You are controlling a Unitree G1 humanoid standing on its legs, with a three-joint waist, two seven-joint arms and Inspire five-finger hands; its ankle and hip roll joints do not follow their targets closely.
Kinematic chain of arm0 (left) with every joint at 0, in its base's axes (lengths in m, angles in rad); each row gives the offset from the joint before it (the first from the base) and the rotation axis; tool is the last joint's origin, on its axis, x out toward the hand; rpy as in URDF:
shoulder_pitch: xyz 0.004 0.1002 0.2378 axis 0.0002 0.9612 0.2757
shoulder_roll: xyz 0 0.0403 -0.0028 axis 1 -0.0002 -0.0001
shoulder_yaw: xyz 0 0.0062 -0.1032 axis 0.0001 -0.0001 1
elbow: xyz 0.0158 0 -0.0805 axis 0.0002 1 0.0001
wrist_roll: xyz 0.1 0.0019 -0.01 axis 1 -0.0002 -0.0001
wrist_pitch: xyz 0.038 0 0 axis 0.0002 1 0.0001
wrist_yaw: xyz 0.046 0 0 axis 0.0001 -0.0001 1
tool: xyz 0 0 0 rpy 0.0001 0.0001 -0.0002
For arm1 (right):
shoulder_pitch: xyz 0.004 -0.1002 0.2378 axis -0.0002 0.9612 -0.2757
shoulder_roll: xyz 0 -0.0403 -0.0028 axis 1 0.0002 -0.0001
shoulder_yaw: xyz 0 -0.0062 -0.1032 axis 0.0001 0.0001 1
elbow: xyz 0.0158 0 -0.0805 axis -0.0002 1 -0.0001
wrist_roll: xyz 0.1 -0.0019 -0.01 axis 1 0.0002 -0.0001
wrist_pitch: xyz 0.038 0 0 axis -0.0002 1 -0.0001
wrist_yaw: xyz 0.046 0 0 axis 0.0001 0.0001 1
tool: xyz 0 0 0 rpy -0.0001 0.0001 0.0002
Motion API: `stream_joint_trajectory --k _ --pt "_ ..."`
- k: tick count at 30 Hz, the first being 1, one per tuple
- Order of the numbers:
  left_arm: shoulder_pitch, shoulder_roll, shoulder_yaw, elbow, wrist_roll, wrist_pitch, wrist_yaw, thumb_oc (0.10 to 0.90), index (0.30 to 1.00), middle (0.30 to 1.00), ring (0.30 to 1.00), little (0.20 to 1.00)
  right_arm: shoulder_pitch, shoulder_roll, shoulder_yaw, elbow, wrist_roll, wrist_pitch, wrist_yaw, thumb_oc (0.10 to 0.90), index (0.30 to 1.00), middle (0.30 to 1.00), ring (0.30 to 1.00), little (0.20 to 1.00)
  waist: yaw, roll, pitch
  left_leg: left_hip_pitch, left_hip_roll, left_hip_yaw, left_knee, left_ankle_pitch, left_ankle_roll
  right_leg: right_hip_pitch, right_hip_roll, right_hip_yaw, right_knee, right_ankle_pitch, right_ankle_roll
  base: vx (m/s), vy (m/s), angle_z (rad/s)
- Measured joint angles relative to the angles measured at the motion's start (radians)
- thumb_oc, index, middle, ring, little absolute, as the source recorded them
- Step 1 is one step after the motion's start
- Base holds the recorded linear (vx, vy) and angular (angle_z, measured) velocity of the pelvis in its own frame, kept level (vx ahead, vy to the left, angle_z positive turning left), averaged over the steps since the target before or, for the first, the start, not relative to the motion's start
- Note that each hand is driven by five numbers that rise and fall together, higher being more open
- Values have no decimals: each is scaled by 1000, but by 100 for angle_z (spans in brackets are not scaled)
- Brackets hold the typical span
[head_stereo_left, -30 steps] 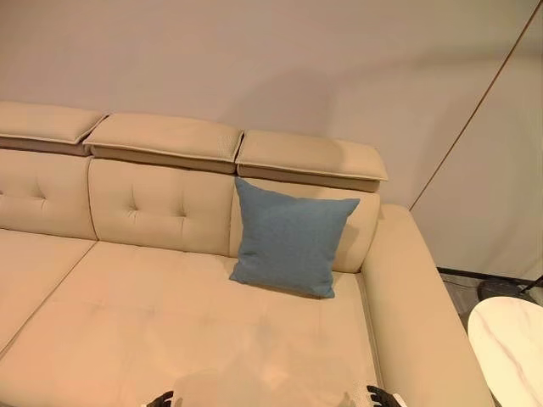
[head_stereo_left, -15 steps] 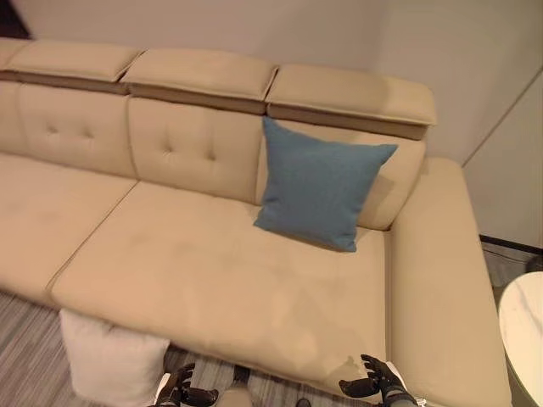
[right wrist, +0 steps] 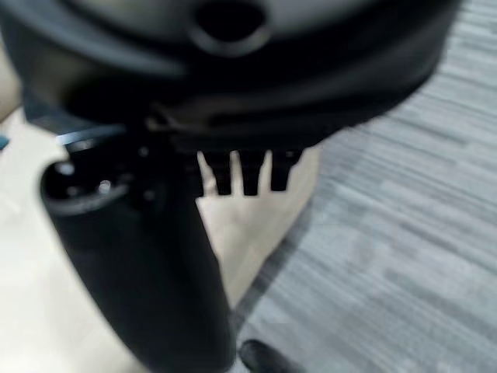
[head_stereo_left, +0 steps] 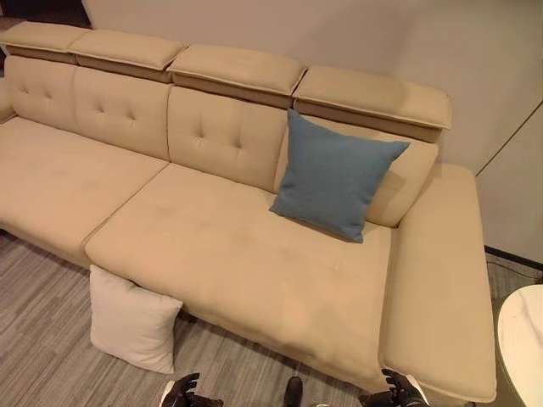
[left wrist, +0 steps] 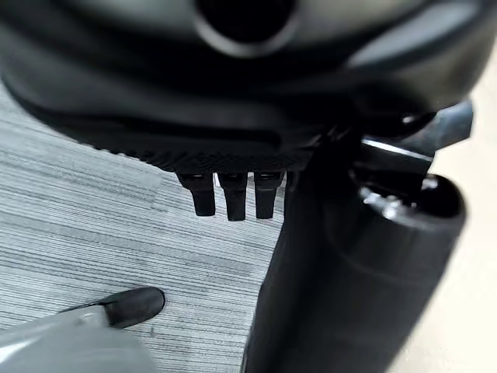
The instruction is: Pick up all the scattered cushions and arrange them neatly on the sofa.
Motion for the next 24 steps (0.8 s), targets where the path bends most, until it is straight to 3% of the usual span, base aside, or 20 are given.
stream_joint_trajectory --k 1,2,4,7,9,10,11,15,16,19,22,24 --pt "-8 8 -1 -1 0 0 -2 800 900 900 900 900 2 18 1 11 0 0 0 800 900 900 900 900 -1 -21 -6 -9 -25 -3 8 13 4 -14 -20 7 1 16 17 -181 125 -13" --pt "-8 17 0 -1 0 0 -2 800 900 900 900 900 1 43 3 26 -5 2 0 800 900 900 900 900 0 -41 -13 -24 -58 1 7 20 30 -35 -49 12 -2 25 27 -236 157 -15" --pt "-6 23 1 -2 0 0 -2 800 900 900 900 900 5 52 11 29 -18 11 1 800 900 900 900 900 2 -56 -11 -36 -88 26 6 40 55 -58 -80 32 -5 31 56 -192 101 -28" --pt "-1 33 14 -1 -2 1 -1 800 900 900 900 900 -17 56 13 31 -29 30 2 800 900 900 900 900 -1 -38 9 -58 -88 64 6 65 87 -104 -89 62 80 -20 127 -161 34 -31" --pt "-5 43 14 -1 -3 2 0 800 900 900 900 900 -23 56 13 30 -43 38 2 800 900 900 900 900 -4 -30 23 -72 -89 66 5 74 101 -140 -84 149 225 -64 173 -108 2 -7" --pt "-8 47 14 -1 -3 2 2 800 900 900 900 900 -22 56 14 30 -43 38 2 800 900 900 900 900 -3 -36 26 -74 -89 64 4 74 104 -135 -80 181 257 -79 180 -178 -44 18" --pt "-13 55 14 0 -3 2 3 800 900 900 900 900 -22 56 15 32 -43 39 2 800 900 900 900 900 -3 -32 29 -88 -88 43 4 96 100 -91 -71 227 292 -138 185 -152 -79 37" --pt "-32 62 14 -3 -4 1 2 800 900 900 900 900 -34 57 18 35 -42 39 2 800 900 900 900 900 9 -32 29 -118 -79 -20 5 125 89 25 -60 240 290 -272 173 -57 -118 47" --pt "-24 63 14 -3 -5 2 4 800 900 900 900 900 -51 56 33 35 -42 38 2 800 900 900 900 900 35 -34 26 -116 -71 -19 2 128 77 85 -61 216 196 -251 121 -1 -153 9" --pt "12 57 19 -2 -11 2 3 800 900 900 900 900 -70 57 41 31 -43 37 2 800 900 900 900 900 42 -17 14 -111 -39 -42 -12 143 45 145 -21 192 82 -193 91 -42 -155 16" --pt "35 56 31 2 -32 2 4 800 900 900 900 900 -81 57 52 31 -43 37 2 800 900 900 900 900 55 -22 -1 -153 -14 -71 7 157 13 138 17 177 65 -175 65 -177 -159 31" --pt "15 54 31 9 -44 3 6 800 900 900 900 900 -83 54 51 32 -42 38 0 800 900 900 900 900 55 -37 3 -242 -16 -122 63 187 -34 120 38 138 44 -157 38 -306 -130 86"
